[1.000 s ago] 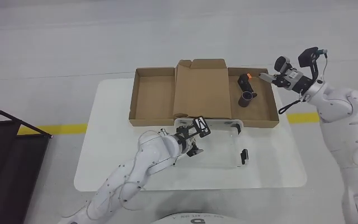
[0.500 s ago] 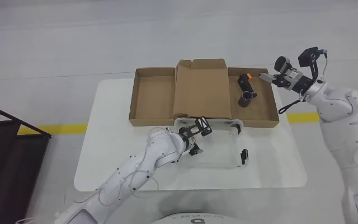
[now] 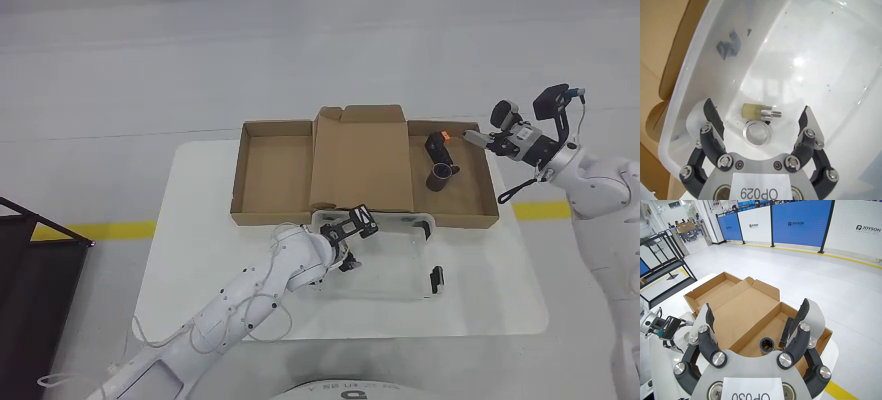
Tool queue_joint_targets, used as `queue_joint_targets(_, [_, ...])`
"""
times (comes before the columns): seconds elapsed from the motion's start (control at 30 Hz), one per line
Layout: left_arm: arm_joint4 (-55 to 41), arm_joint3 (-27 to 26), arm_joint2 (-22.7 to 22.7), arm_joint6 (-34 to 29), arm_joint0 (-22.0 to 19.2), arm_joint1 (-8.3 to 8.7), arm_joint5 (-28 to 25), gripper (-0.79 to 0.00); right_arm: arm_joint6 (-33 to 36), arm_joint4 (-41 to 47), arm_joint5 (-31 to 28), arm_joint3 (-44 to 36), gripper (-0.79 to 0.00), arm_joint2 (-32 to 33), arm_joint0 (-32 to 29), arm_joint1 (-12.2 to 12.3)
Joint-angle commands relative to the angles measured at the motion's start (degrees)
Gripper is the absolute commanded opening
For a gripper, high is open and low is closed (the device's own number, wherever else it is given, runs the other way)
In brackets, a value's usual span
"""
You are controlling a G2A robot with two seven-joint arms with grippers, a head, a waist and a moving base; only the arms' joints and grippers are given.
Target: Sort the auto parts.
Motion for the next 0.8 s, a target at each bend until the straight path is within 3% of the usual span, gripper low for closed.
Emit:
queue_joint_targets(0.0, [-0.25,0.46,0.25,0.02,-0.16,-0.19,-0.12,0.0,0.0,0.0,-0.02,-0.01,0.0,0.01,-0.01,0.0])
queue_joint_targets(0.37, [-0.88,1.78,0.8,-0.95,-0.4,-0.78,-1.05,0.0,0.0,0.0,-0.02,-0.01,0.0,0.01,-0.01,0.0])
queue_joint_targets(0.77, [-0.82,1.88,1.27,-2.46,-0.32,-1.09,-2.7,-0.305,0.0,0.0,-0.02,-0.01,0.0,0.01,-0.01,0.0])
